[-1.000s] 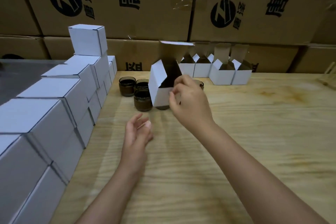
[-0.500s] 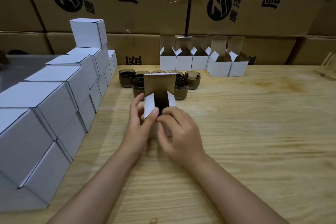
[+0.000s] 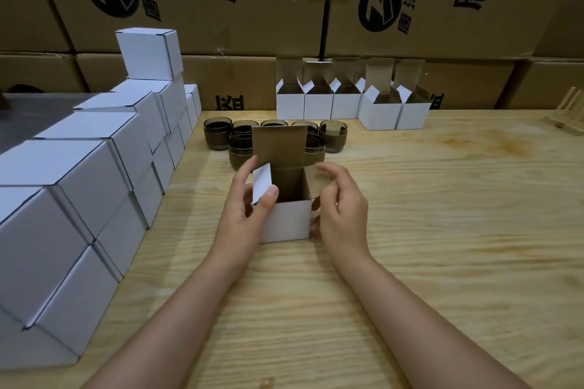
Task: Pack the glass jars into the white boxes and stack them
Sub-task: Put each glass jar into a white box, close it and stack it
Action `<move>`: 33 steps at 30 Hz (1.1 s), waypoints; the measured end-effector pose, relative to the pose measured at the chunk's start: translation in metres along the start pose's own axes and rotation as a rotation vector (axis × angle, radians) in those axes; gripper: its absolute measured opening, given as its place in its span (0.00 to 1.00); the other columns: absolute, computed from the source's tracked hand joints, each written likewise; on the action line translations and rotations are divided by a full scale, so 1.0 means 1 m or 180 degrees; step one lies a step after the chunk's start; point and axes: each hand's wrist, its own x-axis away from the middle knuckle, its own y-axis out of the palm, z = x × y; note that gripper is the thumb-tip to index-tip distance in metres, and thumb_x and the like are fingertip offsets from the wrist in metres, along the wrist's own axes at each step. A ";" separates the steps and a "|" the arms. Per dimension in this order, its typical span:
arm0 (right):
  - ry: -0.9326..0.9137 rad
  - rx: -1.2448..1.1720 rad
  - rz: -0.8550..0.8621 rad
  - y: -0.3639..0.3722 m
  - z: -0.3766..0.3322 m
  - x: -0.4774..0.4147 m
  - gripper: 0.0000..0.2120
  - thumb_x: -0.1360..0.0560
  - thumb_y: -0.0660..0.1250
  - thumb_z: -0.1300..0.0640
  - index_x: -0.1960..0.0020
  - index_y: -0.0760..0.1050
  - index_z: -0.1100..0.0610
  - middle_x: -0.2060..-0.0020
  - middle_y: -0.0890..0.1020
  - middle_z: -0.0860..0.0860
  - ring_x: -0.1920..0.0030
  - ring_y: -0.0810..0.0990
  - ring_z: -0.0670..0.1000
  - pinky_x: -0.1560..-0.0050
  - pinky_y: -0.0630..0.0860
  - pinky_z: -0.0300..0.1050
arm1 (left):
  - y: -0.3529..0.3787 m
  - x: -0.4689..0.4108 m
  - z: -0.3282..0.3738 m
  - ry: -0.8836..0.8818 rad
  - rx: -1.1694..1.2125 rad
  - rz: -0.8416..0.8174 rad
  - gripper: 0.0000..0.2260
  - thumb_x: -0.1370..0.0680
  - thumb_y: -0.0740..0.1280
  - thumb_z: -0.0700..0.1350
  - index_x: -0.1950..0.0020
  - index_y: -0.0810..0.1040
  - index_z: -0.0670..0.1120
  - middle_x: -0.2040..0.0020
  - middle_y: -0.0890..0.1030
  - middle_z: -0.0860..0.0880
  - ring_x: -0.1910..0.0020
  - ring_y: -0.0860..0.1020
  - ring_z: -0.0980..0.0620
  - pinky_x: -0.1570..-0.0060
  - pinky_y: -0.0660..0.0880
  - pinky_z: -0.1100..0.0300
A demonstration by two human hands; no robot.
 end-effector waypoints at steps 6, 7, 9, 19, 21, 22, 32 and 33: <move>0.0353 -0.0079 -0.0120 0.000 0.008 -0.004 0.15 0.28 0.57 0.67 0.52 0.77 0.52 0.49 0.78 0.48 0.53 0.75 0.38 0.57 0.71 0.35 | 0.000 0.000 0.001 0.0134 -0.0269 0.0034 0.19 0.25 0.55 0.62 0.33 0.63 0.67 0.41 0.66 0.73 0.47 0.65 0.83 0.55 0.62 0.85; 0.0426 -0.0136 -0.0183 0.000 0.009 -0.004 0.16 0.27 0.57 0.68 0.54 0.76 0.50 0.46 0.78 0.47 0.52 0.76 0.42 0.58 0.72 0.38 | 0.000 0.000 0.000 0.0163 -0.0265 0.0051 0.18 0.23 0.54 0.62 0.33 0.62 0.66 0.43 0.66 0.77 0.48 0.64 0.85 0.56 0.61 0.86; 0.0489 -0.0276 -0.0328 0.001 0.009 -0.003 0.17 0.27 0.56 0.68 0.55 0.73 0.46 0.47 0.80 0.47 0.57 0.76 0.47 0.60 0.72 0.41 | 0.000 0.000 -0.001 0.0134 -0.0249 0.0107 0.16 0.21 0.51 0.61 0.33 0.60 0.68 0.48 0.63 0.86 0.48 0.60 0.87 0.55 0.59 0.88; 0.0473 -0.0397 -0.0788 -0.002 0.009 -0.006 0.25 0.25 0.54 0.69 0.39 0.72 0.44 0.38 0.75 0.45 0.46 0.76 0.41 0.48 0.74 0.41 | -0.002 -0.003 -0.011 -0.0472 0.0283 0.0784 0.11 0.18 0.53 0.49 0.49 0.71 0.65 0.42 0.76 0.55 0.48 0.77 0.58 0.52 0.75 0.57; 0.0405 -0.0403 -0.0922 -0.003 0.007 -0.007 0.28 0.25 0.53 0.70 0.38 0.70 0.39 0.37 0.72 0.39 0.37 0.70 0.38 0.38 0.70 0.40 | -0.002 -0.004 -0.011 -0.0547 0.0319 0.0820 0.11 0.18 0.55 0.46 0.49 0.72 0.62 0.46 0.74 0.62 0.50 0.75 0.62 0.55 0.72 0.60; 0.0384 -0.0419 -0.0981 -0.003 0.007 -0.008 0.30 0.25 0.53 0.71 0.38 0.69 0.38 0.37 0.72 0.39 0.35 0.67 0.37 0.35 0.67 0.38 | -0.002 -0.005 -0.009 -0.0589 0.0374 0.0786 0.09 0.18 0.56 0.46 0.49 0.72 0.61 0.47 0.74 0.62 0.50 0.75 0.63 0.55 0.72 0.60; 0.0657 -0.0743 -0.1024 -0.007 0.009 -0.013 0.29 0.25 0.50 0.73 0.32 0.71 0.51 0.41 0.73 0.43 0.40 0.70 0.35 0.38 0.68 0.30 | -0.007 -0.001 -0.006 -0.0251 0.0764 0.0149 0.16 0.33 0.70 0.47 0.47 0.75 0.51 0.47 0.79 0.52 0.53 0.79 0.62 0.59 0.75 0.68; 0.0675 -0.0734 -0.1020 -0.007 0.009 -0.013 0.28 0.25 0.50 0.73 0.33 0.72 0.51 0.42 0.73 0.43 0.42 0.71 0.33 0.41 0.68 0.28 | -0.008 -0.002 -0.007 -0.0237 0.0782 0.0106 0.16 0.34 0.71 0.48 0.46 0.76 0.52 0.47 0.79 0.54 0.51 0.80 0.61 0.58 0.76 0.67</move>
